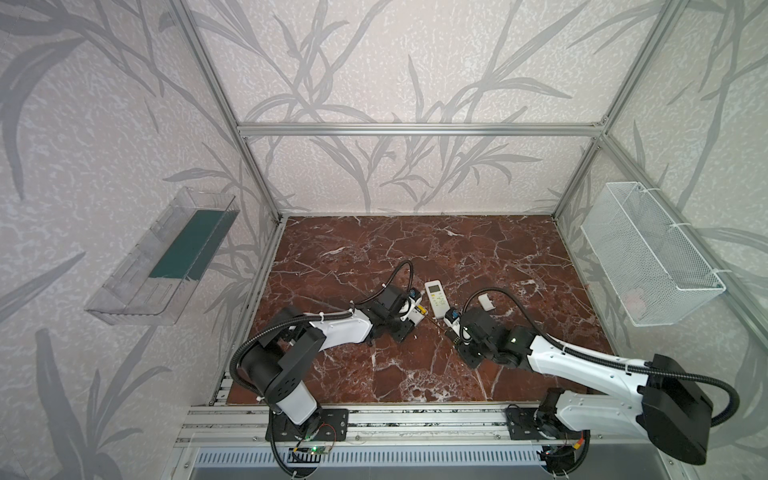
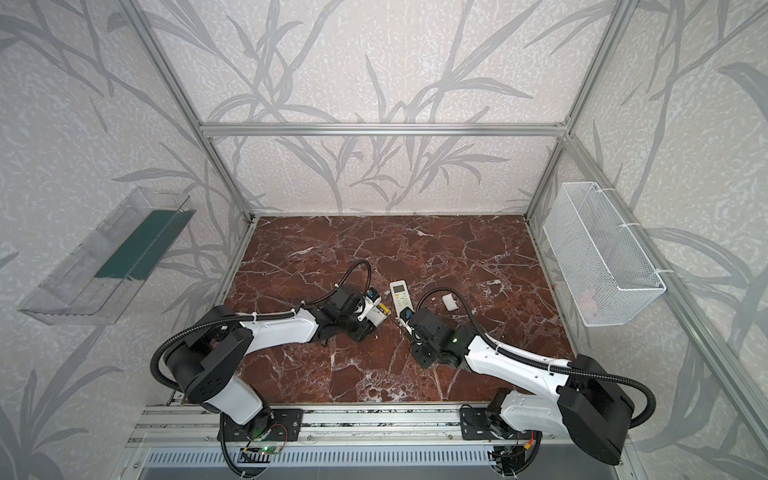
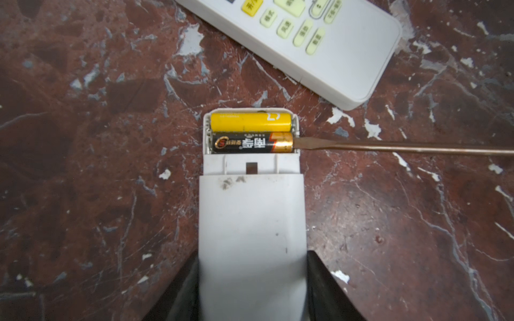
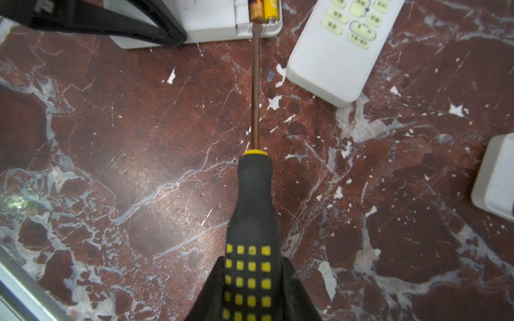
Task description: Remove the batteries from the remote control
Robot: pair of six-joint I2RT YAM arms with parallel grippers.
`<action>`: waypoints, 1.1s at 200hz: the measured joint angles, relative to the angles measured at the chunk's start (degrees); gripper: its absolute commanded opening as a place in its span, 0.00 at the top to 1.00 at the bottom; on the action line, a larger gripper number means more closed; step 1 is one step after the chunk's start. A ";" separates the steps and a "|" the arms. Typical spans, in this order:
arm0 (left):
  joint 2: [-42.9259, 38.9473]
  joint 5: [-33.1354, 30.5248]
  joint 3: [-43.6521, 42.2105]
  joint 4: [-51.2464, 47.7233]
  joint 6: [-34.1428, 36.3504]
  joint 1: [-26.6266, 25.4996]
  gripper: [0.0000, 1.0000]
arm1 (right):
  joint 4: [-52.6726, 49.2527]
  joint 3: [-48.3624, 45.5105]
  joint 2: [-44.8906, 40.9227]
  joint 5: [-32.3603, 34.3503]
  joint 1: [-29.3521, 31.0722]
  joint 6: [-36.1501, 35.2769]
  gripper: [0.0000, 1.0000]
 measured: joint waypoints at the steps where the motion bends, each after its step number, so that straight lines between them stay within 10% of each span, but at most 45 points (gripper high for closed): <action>1: 0.00 0.02 0.00 0.00 0.00 0.00 0.55 | 0.17 -0.20 -0.04 0.00 0.09 0.11 1.00; 220: 0.61 -0.22 0.57 0.00 0.07 0.00 0.57 | 23.23 -12.57 2.56 3.85 1.97 5.07 1.00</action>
